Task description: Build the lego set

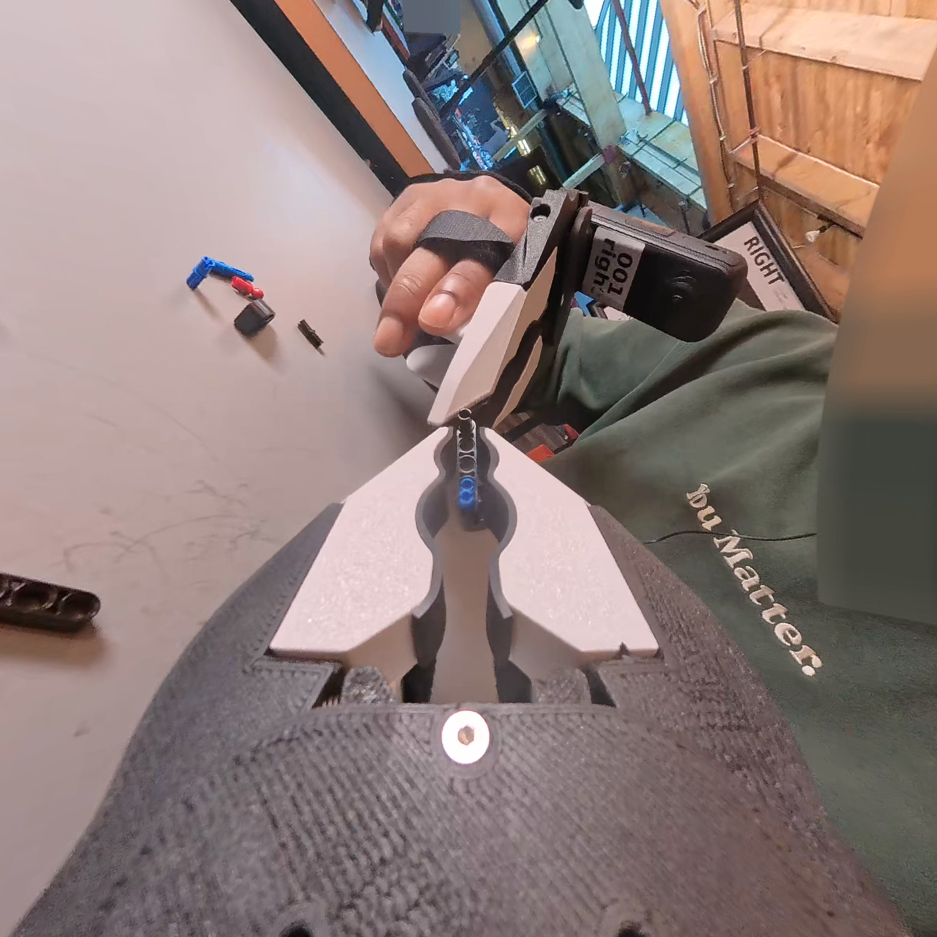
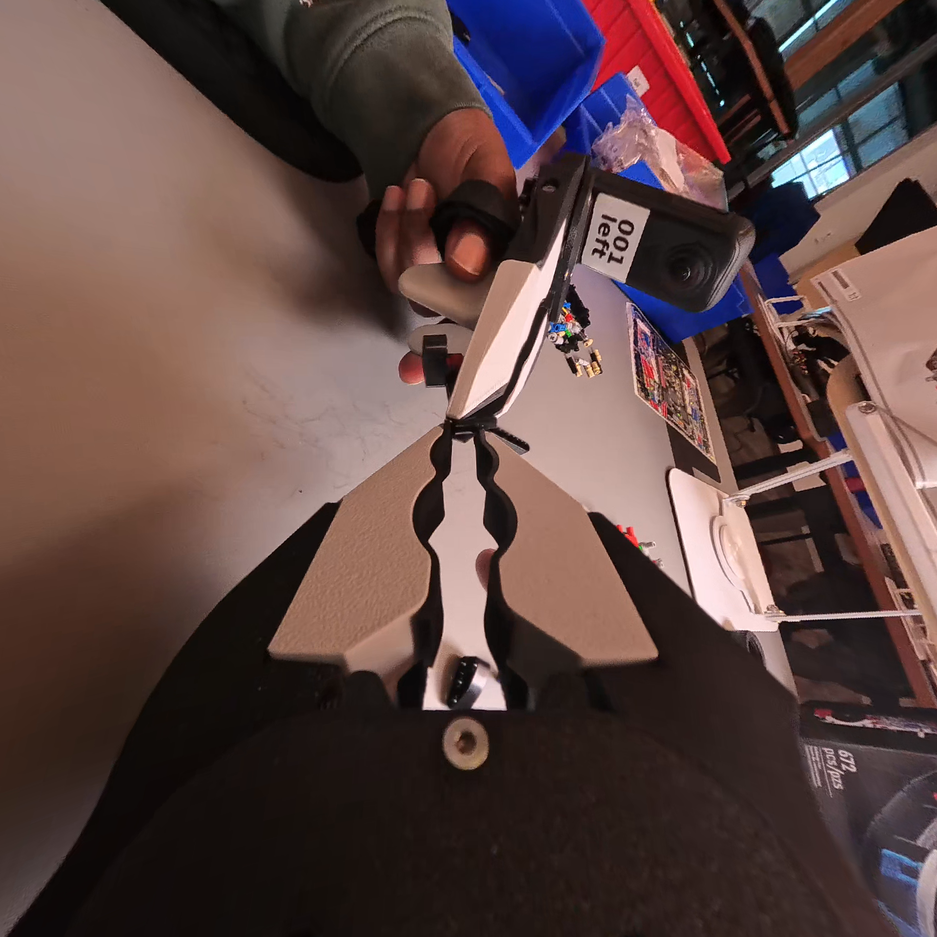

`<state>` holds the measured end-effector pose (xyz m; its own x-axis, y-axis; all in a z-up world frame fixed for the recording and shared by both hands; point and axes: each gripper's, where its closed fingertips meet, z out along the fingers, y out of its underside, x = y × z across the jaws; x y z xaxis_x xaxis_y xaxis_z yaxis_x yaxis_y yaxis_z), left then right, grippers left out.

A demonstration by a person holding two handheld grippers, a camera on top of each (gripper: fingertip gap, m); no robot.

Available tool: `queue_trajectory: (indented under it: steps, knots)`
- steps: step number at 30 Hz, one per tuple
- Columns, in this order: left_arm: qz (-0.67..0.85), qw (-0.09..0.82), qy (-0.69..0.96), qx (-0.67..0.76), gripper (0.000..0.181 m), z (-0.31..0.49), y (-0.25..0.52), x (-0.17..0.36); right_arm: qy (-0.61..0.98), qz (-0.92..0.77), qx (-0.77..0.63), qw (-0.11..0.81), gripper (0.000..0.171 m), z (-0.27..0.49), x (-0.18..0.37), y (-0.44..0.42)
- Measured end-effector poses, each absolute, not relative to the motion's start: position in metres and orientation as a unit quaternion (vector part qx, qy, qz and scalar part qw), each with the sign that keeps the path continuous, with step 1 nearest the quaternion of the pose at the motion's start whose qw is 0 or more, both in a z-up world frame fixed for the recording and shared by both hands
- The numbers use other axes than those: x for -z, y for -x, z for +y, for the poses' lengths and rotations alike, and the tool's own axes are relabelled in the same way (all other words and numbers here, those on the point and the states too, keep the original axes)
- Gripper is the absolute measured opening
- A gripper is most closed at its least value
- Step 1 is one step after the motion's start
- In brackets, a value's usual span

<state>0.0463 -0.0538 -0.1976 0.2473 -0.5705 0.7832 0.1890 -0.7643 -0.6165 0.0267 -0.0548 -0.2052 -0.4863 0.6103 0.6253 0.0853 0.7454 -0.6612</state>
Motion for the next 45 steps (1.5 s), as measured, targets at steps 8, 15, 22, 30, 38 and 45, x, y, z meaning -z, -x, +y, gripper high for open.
queue_trajectory:
  steps: [8,15,22,30,38,45]
  knots:
    - [0.130,0.310,0.724,0.603,0.004,-0.055,-0.045,0.199,0.215,-0.806,-0.285,0.473,0.026,-0.053,0.202,-0.025]
    - [0.130,0.298,0.731,0.600,0.004,-0.057,-0.050,0.204,0.195,-0.816,-0.283,0.465,0.014,-0.060,0.208,-0.028]
    - [0.120,0.404,0.706,0.570,0.043,-0.044,-0.018,0.175,0.210,-0.762,-0.249,0.560,0.014,-0.024,0.187,-0.021]
    - [0.165,0.441,0.698,0.540,0.039,-0.047,-0.027,0.170,0.169,-0.727,-0.239,0.621,0.014,-0.026,0.167,-0.021]
    - [0.185,0.493,0.739,0.421,0.023,-0.035,-0.027,0.179,0.159,-0.735,-0.182,0.634,0.014,-0.019,0.174,-0.016]
    - [0.214,0.617,0.754,0.072,0.023,-0.006,0.026,0.177,0.328,-0.696,-0.325,0.550,0.043,0.008,0.174,-0.018]
